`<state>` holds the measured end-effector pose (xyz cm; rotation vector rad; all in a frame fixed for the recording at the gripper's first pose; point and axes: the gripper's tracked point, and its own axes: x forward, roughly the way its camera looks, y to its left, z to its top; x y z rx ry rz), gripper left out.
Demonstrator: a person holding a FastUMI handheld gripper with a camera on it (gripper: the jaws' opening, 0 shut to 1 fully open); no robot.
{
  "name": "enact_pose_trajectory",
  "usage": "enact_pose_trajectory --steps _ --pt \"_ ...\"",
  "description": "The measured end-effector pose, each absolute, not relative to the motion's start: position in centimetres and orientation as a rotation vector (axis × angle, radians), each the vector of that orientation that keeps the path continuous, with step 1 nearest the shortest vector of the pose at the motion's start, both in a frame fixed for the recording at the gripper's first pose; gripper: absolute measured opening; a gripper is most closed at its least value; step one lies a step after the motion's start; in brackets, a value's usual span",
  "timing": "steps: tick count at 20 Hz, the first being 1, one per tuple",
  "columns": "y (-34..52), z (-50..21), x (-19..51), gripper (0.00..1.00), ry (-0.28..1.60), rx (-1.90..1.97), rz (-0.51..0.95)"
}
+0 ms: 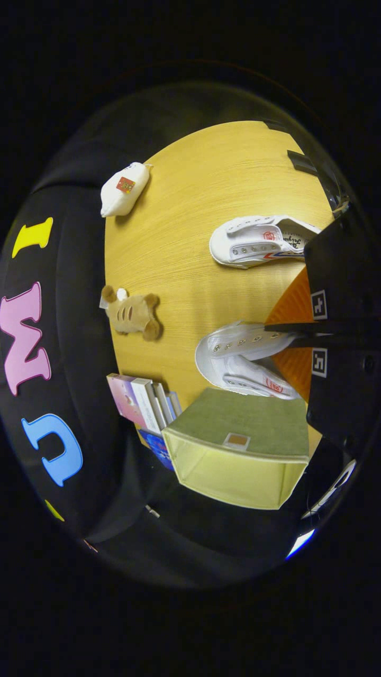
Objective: Open the storage box then place both shoes into the box .Put the left shoe in first, then the right shoe, with the right side of both shoes facing outward in a uniform manner.
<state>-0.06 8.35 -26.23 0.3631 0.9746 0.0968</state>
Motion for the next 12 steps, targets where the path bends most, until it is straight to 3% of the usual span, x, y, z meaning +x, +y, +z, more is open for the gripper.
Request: enact_pose_trajectory --steps 6,12 --pt "12.6 -17.9 2.7 0.05 0.897 0.415 0.178" --pt "21.2 -16.5 5.7 0.05 0.916 0.479 0.223"
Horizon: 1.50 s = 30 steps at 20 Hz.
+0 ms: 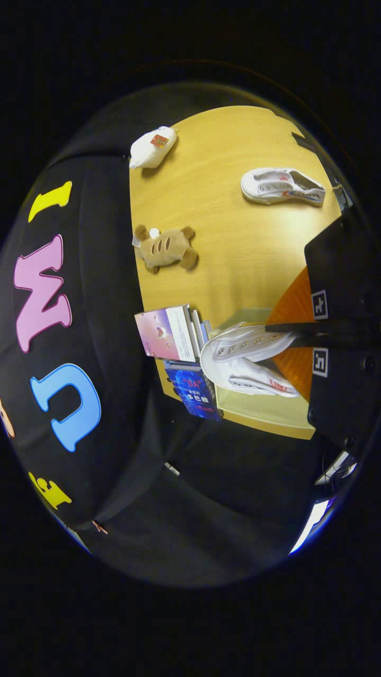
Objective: Open the storage box then place both shoes into the box .Put the left shoe in first, then the right shoe, with the right side of both shoes facing outward in a uniform manner.
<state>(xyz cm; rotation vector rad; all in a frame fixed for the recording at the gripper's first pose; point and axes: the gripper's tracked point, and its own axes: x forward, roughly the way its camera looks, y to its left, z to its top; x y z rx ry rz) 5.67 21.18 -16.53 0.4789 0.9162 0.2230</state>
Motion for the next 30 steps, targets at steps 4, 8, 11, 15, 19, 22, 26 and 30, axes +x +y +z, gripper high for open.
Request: enact_pose_trajectory --steps 4,8,11,15,19,22,26,30 --pt "27.7 -18.6 6.4 0.05 0.983 0.515 0.204" --pt "30.9 -22.2 6.9 0.05 1.041 0.490 0.138" --pt "32.9 -25.1 6.9 0.05 1.069 0.488 0.096" --pt "33.8 -28.5 7.1 0.05 1.085 0.466 0.038" --pt "35.9 -31.4 4.9 0.12 1.208 0.560 0.101" --pt "35.9 -31.3 4.8 0.40 1.210 0.593 0.135" --pt "35.7 -29.0 5.2 0.63 1.183 0.621 0.201" --pt "34.2 -25.0 5.1 0.75 1.119 0.599 0.290"
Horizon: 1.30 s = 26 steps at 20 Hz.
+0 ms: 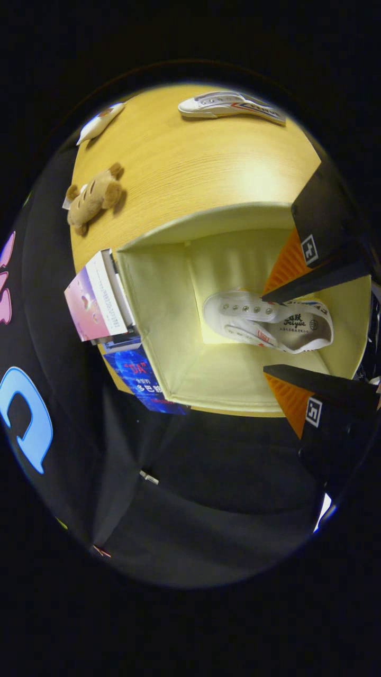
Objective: Open the storage box then place both shoes into the box .Put the left shoe in first, then the right shoe, with the right side of both shoes facing outward in a uniform manner.
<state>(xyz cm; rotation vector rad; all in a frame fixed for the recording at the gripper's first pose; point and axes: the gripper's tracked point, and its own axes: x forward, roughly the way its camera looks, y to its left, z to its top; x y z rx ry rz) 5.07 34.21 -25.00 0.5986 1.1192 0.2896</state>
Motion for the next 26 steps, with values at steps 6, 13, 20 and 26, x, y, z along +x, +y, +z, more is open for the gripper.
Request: enact_pose_trajectory --steps 6,13,20,26 --pt "25.7 -18.8 3.9 0.79 0.968 0.543 0.331" --pt "7.3 -20.8 -3.0 0.79 0.922 0.317 0.143" --pt "-5.6 -31.4 -8.5 0.79 1.065 0.208 -0.088" --pt "-7.8 -38.5 -7.8 0.75 1.137 0.108 -0.067"
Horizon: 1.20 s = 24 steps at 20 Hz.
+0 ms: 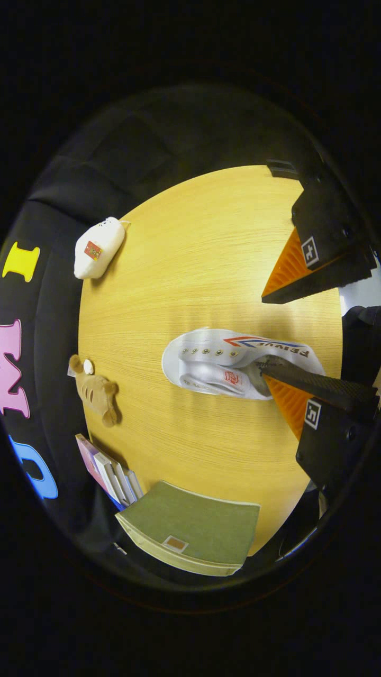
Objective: Open the storage box then place both shoes into the box .Put the left shoe in first, then the right shoe, with the right side of both shoes facing outward in a uniform manner.
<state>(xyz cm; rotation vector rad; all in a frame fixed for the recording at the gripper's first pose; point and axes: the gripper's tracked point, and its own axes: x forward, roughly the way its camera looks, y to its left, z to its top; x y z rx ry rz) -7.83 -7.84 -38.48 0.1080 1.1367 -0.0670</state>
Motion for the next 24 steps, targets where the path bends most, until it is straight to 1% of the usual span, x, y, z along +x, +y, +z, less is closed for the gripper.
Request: enact_pose_trajectory --steps 2,5,6,7,8,9,10,11,12,13,14,17,20,24 --pt "-8.2 -39.9 -6.6 0.73 1.122 0.058 -0.057" --pt "-8.6 -41.0 -4.3 0.71 1.048 -0.023 -0.049" --pt "-8.5 -41.4 -3.8 0.68 1.027 -0.041 -0.042" --pt "-8.5 -41.5 -3.3 0.66 1.001 -0.056 -0.041" --pt "-8.4 -41.7 -2.7 0.59 0.975 -0.072 -0.038" --pt "-8.1 -42.0 -2.5 0.55 0.960 -0.085 -0.032" --pt "-7.8 -42.4 -2.4 0.47 0.953 -0.088 -0.021" --pt "-7.9 -42.7 -2.4 0.41 0.956 -0.105 -0.036" --pt "-8.7 -43.2 -2.2 0.30 0.962 -0.121 -0.064" --pt "-9.1 -43.0 -2.3 0.21 0.970 -0.107 -0.089" --pt "-8.9 -42.8 -2.5 0.07 0.983 -0.059 -0.097" --pt "-8.5 -42.0 -2.6 0.05 1.022 0.071 -0.120" --pt "-7.9 -39.7 -2.1 0.05 0.984 0.112 -0.119" --pt "-6.1 -34.6 -1.0 0.05 0.932 0.188 -0.106"
